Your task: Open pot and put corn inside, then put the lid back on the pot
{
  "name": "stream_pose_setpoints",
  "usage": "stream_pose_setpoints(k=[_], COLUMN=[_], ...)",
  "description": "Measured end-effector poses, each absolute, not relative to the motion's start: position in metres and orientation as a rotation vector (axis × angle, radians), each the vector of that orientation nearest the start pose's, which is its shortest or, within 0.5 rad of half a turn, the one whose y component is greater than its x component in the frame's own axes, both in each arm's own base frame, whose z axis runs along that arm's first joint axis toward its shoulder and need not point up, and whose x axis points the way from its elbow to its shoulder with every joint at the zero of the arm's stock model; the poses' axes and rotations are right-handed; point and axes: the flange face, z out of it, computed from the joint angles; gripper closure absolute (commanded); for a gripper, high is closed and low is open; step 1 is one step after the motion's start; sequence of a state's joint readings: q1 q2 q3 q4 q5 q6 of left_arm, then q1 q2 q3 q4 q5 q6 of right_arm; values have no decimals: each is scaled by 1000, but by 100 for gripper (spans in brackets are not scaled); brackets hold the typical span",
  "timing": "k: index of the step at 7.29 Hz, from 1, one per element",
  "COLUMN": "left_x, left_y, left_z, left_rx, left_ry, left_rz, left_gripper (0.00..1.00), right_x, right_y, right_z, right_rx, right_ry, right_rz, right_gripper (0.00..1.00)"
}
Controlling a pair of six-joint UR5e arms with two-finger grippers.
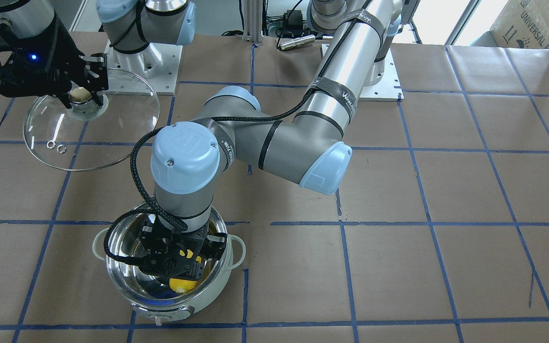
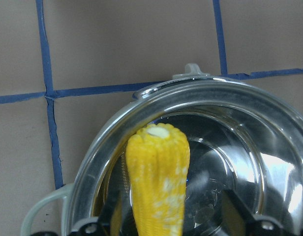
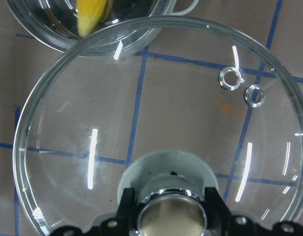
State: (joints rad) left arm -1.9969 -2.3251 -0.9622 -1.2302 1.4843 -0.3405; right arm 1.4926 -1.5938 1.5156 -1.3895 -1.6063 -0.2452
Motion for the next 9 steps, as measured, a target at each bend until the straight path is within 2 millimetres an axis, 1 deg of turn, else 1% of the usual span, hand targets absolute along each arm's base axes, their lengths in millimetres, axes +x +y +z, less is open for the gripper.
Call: stream_pose_setpoints(k=[1, 2, 3, 4, 5, 6, 7, 8, 9], left_x=[-443, -418, -379, -333, -285, -236, -193, -159, -140], left_y=[-670, -673, -669, -655, -632, -604, -575, -553, -541], left_z=[346, 357, 372, 388, 403, 424, 448, 473, 490], left_rx=[160, 180, 204, 204, 163, 113, 72, 26, -4], left_ry=[3277, 3266, 3250, 3235, 3226, 3204, 3172, 3149, 3136], left_rz=[-251, -242, -212, -172, -128, -69, 2, 49, 63], left_gripper=[0, 0, 0, 0, 0, 0, 0, 0, 0], right_x=[93, 95, 99, 103, 111, 127, 148, 168, 182], right_y=[-479, -480, -485, -496, -512, -533, -560, -588, -613], right_z=[510, 513, 516, 516, 516, 508, 496, 483, 470], right_rx=[-267, -269, -268, -272, -291, -329, -377, -415, -442], right_ry=[3145, 3146, 3145, 3140, 3136, 3131, 3124, 3120, 3117], right_rz=[166, 154, 141, 139, 138, 152, 170, 179, 187], right_gripper=[55, 55, 55, 55, 55, 55, 55, 55, 55])
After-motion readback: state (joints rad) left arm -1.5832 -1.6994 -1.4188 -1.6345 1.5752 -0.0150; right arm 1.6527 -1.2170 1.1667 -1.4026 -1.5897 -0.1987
